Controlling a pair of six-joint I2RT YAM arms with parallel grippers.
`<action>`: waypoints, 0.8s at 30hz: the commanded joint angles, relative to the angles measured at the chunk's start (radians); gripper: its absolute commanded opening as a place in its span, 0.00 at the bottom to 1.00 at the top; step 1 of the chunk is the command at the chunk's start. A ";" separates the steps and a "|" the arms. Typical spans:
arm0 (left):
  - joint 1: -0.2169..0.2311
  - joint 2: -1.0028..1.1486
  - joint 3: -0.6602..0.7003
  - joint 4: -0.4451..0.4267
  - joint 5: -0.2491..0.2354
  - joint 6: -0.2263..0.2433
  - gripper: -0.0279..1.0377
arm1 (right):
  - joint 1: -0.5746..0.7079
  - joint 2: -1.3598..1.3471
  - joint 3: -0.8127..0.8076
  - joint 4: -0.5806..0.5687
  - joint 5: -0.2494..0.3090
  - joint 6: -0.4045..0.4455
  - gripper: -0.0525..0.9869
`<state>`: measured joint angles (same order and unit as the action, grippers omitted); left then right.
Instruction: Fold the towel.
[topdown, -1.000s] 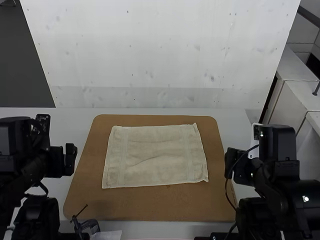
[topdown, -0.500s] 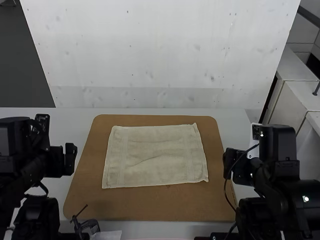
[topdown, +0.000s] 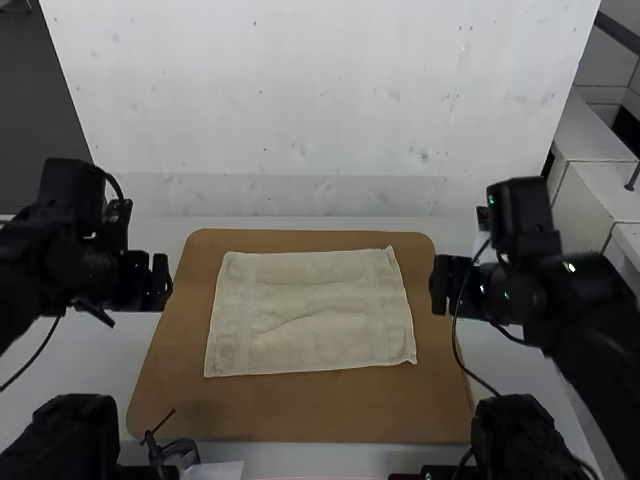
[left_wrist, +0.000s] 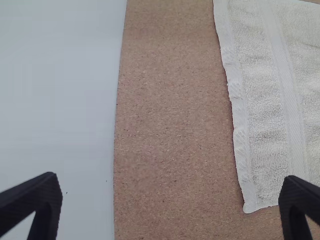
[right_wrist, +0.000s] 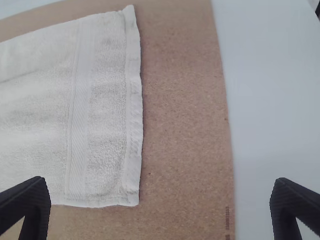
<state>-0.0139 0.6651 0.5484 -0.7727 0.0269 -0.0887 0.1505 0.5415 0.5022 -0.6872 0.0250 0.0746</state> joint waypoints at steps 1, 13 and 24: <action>-0.021 0.149 0.087 0.061 -0.013 0.020 0.93 | 0.011 0.207 0.044 0.075 -0.020 0.011 0.97; -0.018 0.617 0.220 0.251 -0.027 -0.034 0.93 | -0.019 0.859 0.269 0.301 -0.023 0.005 0.97; -0.021 0.880 0.378 0.328 -0.042 -0.052 0.94 | 0.003 1.307 0.570 0.308 -0.023 -0.012 0.92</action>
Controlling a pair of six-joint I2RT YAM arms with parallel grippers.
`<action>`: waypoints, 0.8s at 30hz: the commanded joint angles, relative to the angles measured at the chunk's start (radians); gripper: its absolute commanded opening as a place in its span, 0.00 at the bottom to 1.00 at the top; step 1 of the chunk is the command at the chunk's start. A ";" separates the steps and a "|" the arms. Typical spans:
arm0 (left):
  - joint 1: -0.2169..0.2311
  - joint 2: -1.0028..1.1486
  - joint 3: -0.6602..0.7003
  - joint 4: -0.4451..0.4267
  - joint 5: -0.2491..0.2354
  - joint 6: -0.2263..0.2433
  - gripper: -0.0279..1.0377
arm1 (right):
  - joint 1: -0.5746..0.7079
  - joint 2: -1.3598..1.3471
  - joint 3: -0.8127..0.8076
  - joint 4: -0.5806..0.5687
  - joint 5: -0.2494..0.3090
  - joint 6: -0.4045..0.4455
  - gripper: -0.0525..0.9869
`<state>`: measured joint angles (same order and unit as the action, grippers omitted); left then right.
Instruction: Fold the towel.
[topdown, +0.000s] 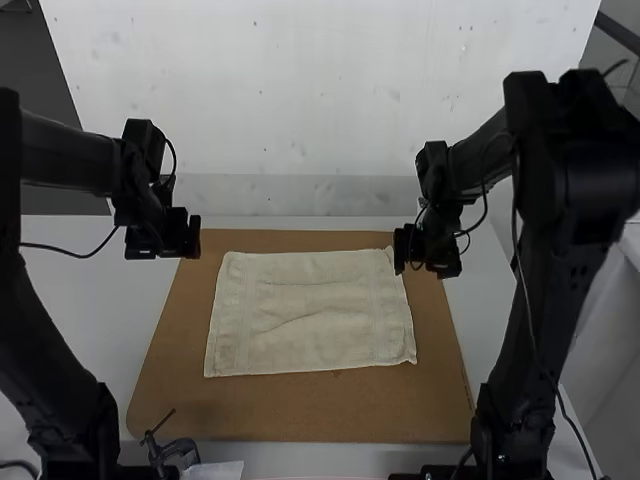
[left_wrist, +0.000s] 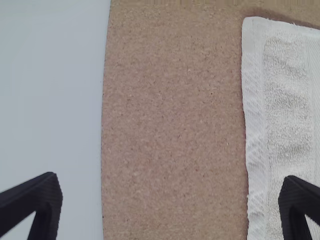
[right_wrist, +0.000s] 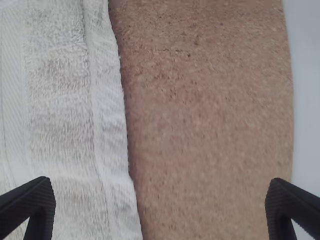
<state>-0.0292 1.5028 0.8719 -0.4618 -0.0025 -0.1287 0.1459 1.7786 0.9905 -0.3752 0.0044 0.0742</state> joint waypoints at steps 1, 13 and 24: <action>-0.006 0.051 0.061 0.020 -0.013 -0.012 0.94 | 0.011 0.097 0.108 -0.004 -0.001 -0.013 0.92; -0.014 0.063 0.067 0.045 -0.001 -0.006 0.94 | 0.041 0.374 0.396 -0.041 -0.038 -0.016 0.92; -0.018 0.112 0.076 0.063 0.002 -0.005 0.93 | 0.084 0.482 0.438 -0.013 0.019 0.007 0.54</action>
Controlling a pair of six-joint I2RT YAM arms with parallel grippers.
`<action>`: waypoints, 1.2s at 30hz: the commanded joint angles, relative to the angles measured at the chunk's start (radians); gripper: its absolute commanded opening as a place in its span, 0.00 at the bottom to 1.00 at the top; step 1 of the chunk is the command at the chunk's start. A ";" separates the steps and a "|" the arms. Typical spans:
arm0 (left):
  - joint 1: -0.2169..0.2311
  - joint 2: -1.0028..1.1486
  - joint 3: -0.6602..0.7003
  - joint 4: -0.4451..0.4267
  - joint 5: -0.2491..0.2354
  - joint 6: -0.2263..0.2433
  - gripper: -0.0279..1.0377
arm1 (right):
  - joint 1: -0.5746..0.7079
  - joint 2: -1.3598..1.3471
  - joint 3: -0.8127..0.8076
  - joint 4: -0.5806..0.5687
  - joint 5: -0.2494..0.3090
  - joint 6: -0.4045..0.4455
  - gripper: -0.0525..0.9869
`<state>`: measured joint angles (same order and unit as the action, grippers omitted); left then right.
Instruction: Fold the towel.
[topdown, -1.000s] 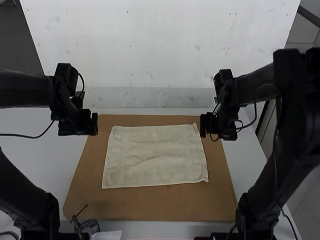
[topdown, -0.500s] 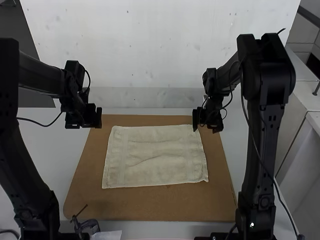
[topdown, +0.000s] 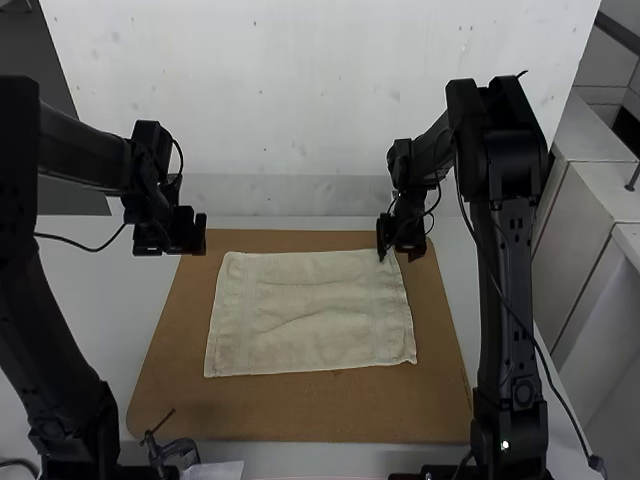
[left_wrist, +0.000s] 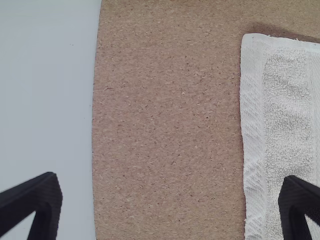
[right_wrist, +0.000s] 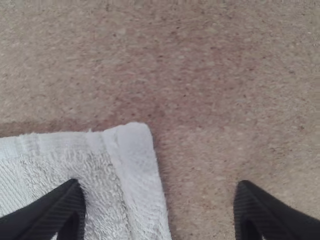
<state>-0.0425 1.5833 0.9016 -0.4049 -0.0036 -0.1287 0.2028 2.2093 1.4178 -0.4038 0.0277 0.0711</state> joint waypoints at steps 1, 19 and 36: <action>-0.007 0.049 0.054 0.006 0.004 -0.005 0.93 | 0.027 0.055 0.009 0.023 -0.002 0.010 0.47; -0.094 0.495 0.484 -0.144 -0.006 -0.077 0.92 | 0.030 0.069 -0.030 0.048 0.037 0.010 0.06; -0.137 0.725 0.655 -0.270 0.004 -0.115 0.20 | 0.017 0.027 -0.086 0.088 0.058 -0.002 0.06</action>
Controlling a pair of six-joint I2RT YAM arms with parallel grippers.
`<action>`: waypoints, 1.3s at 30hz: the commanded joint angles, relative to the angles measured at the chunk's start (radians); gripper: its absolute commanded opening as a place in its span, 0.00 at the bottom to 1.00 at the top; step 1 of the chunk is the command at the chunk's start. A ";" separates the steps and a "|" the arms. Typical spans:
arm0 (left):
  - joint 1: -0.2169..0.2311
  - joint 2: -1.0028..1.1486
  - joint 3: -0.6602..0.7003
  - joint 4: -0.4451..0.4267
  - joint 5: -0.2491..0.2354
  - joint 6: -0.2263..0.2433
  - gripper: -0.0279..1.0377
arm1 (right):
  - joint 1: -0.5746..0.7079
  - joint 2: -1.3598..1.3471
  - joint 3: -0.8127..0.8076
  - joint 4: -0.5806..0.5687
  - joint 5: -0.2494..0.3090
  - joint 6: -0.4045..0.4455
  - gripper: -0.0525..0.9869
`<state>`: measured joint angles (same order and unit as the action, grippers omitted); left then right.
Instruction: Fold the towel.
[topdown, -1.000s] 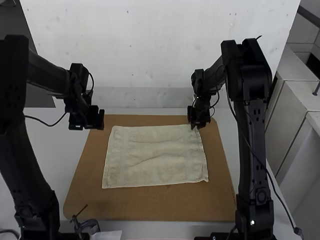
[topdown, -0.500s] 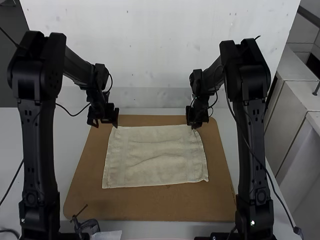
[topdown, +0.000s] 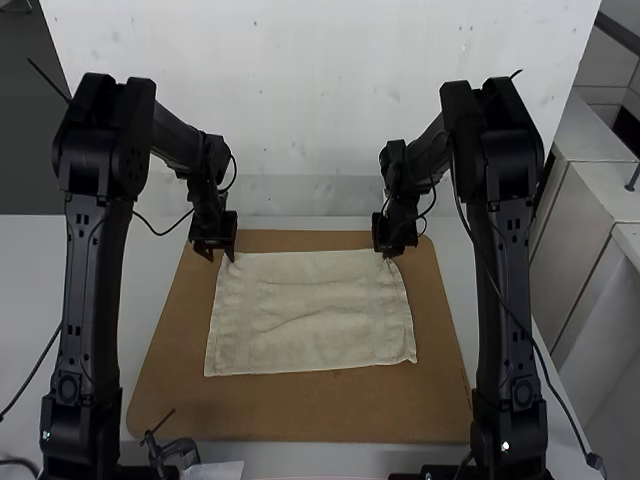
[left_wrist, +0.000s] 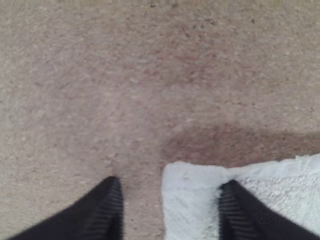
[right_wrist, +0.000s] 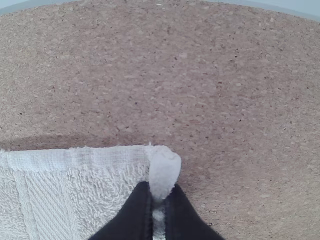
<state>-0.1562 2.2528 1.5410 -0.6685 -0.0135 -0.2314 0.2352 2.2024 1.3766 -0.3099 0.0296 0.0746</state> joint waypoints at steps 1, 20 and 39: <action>-0.032 0.056 0.016 -0.011 0.014 -0.008 0.06 | -0.016 0.026 -0.050 -0.003 0.061 -0.006 0.06; -0.045 -0.139 0.016 -0.032 -0.003 0.006 0.04 | -0.017 -0.090 -0.044 0.114 0.081 0.037 0.06; -0.094 -0.299 0.047 -0.071 -0.054 -0.029 0.04 | 0.006 -0.313 -0.103 0.160 0.095 0.045 0.06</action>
<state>-0.2420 2.0163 1.5867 -0.7254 -0.0528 -0.2516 0.2344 1.9461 1.3174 -0.1543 0.1062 0.1123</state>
